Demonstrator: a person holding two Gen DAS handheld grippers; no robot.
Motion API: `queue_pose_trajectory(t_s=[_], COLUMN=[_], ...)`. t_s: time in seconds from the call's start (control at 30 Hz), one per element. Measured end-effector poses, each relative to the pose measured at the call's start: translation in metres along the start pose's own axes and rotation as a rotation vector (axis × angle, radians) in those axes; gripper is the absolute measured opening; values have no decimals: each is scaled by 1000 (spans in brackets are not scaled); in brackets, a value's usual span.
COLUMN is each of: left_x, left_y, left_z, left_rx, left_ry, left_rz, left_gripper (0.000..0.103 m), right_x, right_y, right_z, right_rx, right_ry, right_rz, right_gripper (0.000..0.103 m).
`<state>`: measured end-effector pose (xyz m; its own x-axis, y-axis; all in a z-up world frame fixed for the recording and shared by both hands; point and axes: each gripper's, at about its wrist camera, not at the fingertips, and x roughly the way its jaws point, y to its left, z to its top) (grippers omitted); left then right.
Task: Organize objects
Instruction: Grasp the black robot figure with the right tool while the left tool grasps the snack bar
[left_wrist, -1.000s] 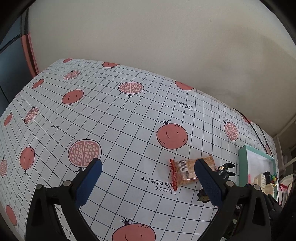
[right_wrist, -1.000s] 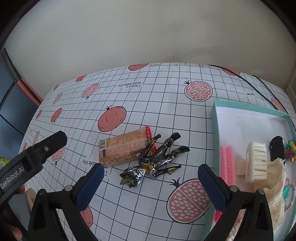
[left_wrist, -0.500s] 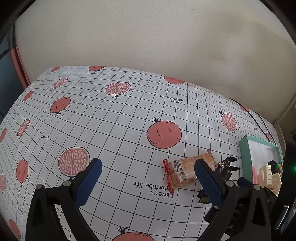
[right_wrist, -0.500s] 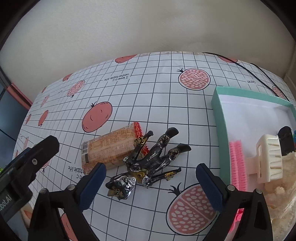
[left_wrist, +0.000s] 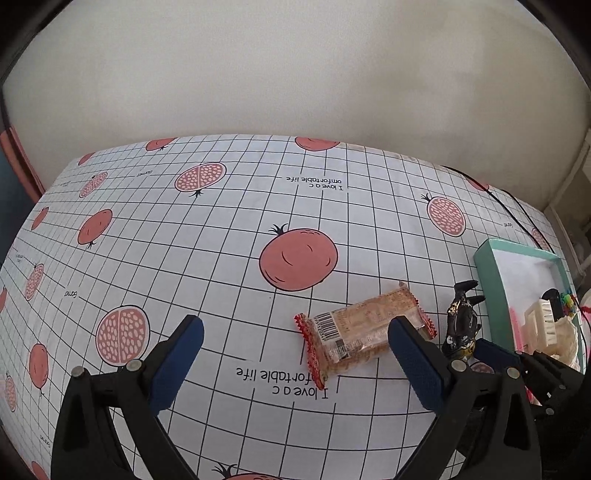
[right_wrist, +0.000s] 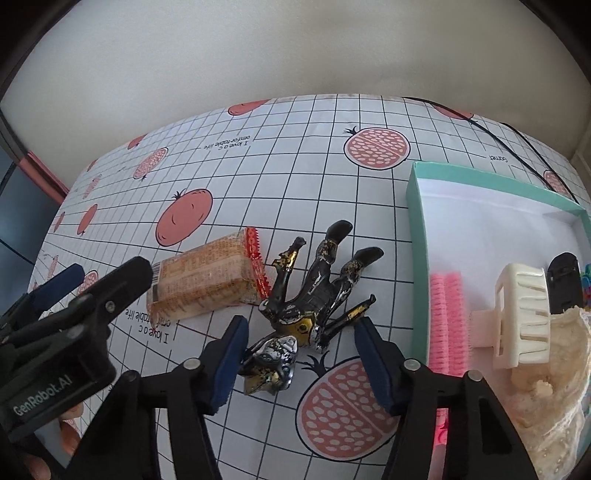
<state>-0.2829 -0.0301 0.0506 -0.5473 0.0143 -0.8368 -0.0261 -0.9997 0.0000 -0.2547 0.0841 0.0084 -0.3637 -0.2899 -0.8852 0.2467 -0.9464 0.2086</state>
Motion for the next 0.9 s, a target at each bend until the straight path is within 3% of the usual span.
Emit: queue_pose_trajectory(t_s=[0.43,0.6,0.9], left_x=[13,23,28], left_y=[-17,-27,-39], left_z=[-1,-3,1], left_rx=[142,197,199], left_ry=[18,35,0], left_rz=[-1,39,78], left_gripper=[100,100,99], right_x=[-5,-6,-6], right_y=[-9,-11,-12], right_z=[-6,-6,-6], right_rx=[-28,-31,-33], right_ry=[24,29,29], right_rz=[37,38,41], right_gripper=[44,42,42])
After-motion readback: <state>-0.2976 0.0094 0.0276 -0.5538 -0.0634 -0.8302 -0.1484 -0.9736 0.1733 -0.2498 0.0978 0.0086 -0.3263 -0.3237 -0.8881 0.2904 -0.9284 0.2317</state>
